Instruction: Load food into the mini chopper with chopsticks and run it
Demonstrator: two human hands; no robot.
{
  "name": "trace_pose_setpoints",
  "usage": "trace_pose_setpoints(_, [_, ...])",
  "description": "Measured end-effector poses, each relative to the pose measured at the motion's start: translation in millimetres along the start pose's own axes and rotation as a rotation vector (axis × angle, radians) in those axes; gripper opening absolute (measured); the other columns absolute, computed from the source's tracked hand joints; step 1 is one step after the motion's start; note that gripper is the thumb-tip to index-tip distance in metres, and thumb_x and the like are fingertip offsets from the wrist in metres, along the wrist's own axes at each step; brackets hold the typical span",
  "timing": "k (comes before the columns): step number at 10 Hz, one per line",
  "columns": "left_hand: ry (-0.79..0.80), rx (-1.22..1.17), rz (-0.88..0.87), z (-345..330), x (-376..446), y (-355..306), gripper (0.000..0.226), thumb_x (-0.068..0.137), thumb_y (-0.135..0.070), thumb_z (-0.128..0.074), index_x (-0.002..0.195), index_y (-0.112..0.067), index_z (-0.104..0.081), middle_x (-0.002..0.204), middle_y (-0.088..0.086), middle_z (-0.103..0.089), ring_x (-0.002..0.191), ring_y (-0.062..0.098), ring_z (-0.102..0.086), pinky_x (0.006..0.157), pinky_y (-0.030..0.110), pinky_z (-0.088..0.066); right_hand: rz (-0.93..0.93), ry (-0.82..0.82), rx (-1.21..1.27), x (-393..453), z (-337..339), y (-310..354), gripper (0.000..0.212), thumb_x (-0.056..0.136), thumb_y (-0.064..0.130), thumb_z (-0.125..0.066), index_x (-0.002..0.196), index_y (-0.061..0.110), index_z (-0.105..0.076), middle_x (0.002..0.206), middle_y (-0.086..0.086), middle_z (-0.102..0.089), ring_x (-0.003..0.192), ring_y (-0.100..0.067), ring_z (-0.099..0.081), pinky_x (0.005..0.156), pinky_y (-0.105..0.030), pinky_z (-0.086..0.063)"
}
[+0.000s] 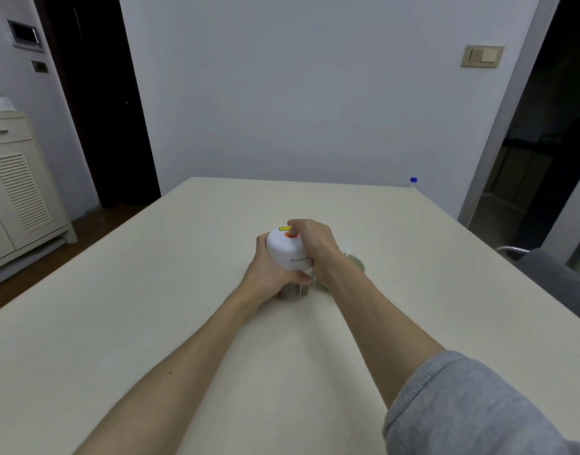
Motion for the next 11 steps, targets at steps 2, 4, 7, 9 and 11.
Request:
trace_pose_setpoints(2, [0.009,-0.014,0.000,-0.6,-2.0,-3.2,0.094,0.049,-0.013,-0.090,0.132,-0.006,-0.047,0.117,0.017,-0.067,0.107,0.033,-0.067,0.091,0.055,-0.055,0.027,0.009,0.016,-0.4,0.9,0.1,0.014,0.084,0.019,-0.060,0.071,0.021,-0.063,0.074,0.006,-0.058,0.066,-0.015,-0.053,0.055,-0.027,-0.036])
trace_pose_setpoints(4, [0.041,-0.020,-0.036,-1.9,-6.8,-11.3,0.086,0.053,-0.005,-0.089,0.130,-0.008,-0.051,0.114,0.019,-0.068,0.107,0.036,-0.067,0.091,0.056,-0.054,0.063,0.048,0.065,-0.5,0.2,1.0,0.021,0.085,0.010,-0.058,0.088,0.026,-0.071,0.084,0.015,-0.062,0.076,-0.009,-0.057,0.063,-0.026,-0.043])
trace_pose_setpoints(7, [0.043,-0.038,-0.084,-0.7,-10.0,-13.8,0.094,0.057,-0.004,-0.090,0.135,-0.022,-0.039,0.121,0.005,-0.064,0.105,0.021,-0.066,0.082,0.034,-0.058,0.126,0.092,-0.075,4.2,7.6,-0.2,0.047,0.087,0.016,-0.068,0.134,0.014,-0.059,0.130,-0.006,-0.061,0.114,-0.024,-0.061,0.089,-0.030,-0.050])
trace_pose_setpoints(9, [0.037,-0.009,-0.078,5.5,-8.3,-24.6,0.107,0.070,-0.008,-0.087,0.147,-0.035,-0.017,0.114,-0.021,-0.047,0.097,-0.005,-0.057,0.058,0.002,-0.045,0.135,0.124,-0.229,0.1,16.8,8.3,0.052,0.090,0.030,-0.069,0.136,0.013,-0.053,0.133,-0.011,-0.059,0.122,-0.029,-0.058,0.106,-0.041,-0.047])
trace_pose_setpoints(11, [-0.066,-0.063,-0.126,18.6,-7.9,-58.2,0.066,0.088,-0.029,-0.072,0.143,-0.032,-0.036,0.136,-0.005,-0.046,0.119,0.010,-0.049,0.084,0.022,-0.035,0.188,0.108,-0.234,-10.8,39.2,33.9,0.047,0.098,0.044,-0.055,0.130,0.010,-0.061,0.126,-0.005,-0.063,0.121,-0.025,-0.058,0.104,-0.039,-0.047])
Point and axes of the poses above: each hand's wrist, its own x-axis towards the middle knuckle, its own z-axis out of the back of the hand, y = z × x, the point moved 9 cm from there along x, towards the middle knuckle
